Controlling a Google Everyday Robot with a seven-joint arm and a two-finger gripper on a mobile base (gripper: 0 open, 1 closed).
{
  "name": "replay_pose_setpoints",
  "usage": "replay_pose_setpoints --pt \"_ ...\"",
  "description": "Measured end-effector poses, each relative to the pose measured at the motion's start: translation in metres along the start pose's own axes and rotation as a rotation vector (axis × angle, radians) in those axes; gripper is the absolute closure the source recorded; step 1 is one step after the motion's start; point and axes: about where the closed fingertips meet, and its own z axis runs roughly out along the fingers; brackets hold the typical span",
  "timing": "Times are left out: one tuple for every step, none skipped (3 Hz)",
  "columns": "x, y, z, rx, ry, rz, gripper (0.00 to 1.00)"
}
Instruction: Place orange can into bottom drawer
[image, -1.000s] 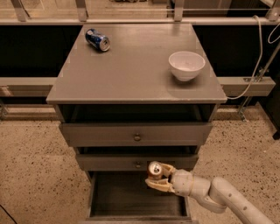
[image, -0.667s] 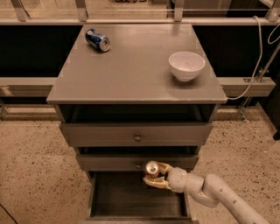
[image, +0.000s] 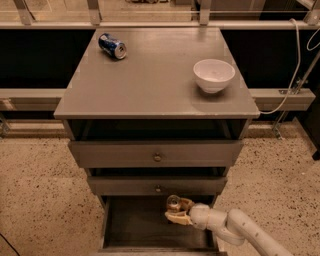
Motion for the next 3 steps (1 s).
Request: replay_pose_setpoints --pt "0.061 -0.009 0.019 -0.024 0.09 0.104 0.98" --pt "0.091 -0.011 0.038 -0.002 0.181 0.17 0.77" --pt "0.113 -0.018 0.051 0.044 0.268 0.208 0.46"
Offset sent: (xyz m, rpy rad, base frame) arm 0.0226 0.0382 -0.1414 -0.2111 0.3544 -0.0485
